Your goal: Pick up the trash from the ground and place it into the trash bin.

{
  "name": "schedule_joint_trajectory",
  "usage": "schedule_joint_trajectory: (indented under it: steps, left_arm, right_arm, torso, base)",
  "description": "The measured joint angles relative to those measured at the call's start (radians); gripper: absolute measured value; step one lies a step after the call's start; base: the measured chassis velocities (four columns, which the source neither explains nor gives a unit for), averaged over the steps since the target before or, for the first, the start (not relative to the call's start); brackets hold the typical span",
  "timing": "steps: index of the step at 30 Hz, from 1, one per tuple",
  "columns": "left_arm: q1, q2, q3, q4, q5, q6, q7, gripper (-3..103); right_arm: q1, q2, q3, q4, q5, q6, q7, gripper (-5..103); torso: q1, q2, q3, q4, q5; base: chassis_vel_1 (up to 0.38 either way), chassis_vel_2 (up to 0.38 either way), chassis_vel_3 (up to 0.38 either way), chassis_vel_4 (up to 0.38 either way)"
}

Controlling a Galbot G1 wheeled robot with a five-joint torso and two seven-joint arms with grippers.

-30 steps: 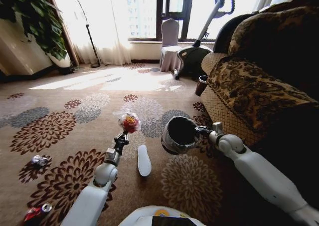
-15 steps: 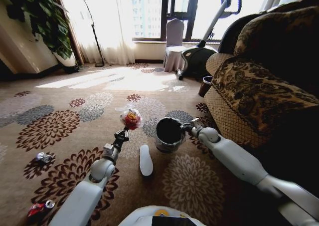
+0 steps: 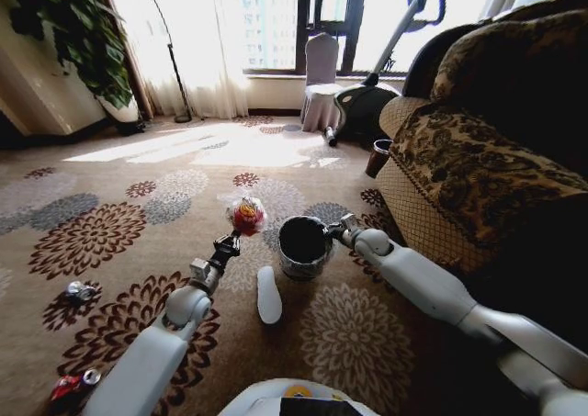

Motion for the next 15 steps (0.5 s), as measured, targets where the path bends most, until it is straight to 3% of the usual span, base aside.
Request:
schedule_joint_trajectory:
  steps: [3, 8, 15]
  left_arm:
    - [-0.014, 0.014, 0.002, -0.032, -0.011, 0.016, 0.000, 0]
    - [-0.055, 0.049, 0.013, -0.107, -0.031, 0.059, 0.002, 0]
    - [-0.066, 0.084, 0.044, -0.181, -0.050, 0.094, 0.026, 0]
  right_arm:
    - [0.017, 0.003, -0.008, 0.002, 0.015, -0.038, -0.001, 1]
    - [0.046, 0.003, 0.000, 0.016, 0.094, -0.103, -0.001, 1]
    - [0.080, -0.017, 0.012, 0.050, 0.164, -0.167, 0.000, 1]
  torso:
    - [0.000, 0.000, 0.000, 0.0004, 0.0003]
    - [0.000, 0.000, 0.000, -0.0014, 0.0002]
    - [0.000, 0.000, 0.000, -0.0006, 0.0002]
  base:
    - [0.000, 0.000, 0.000, 0.000]
    - [0.000, 0.000, 0.000, 0.000]
    - [0.000, 0.000, 0.000, 0.000]
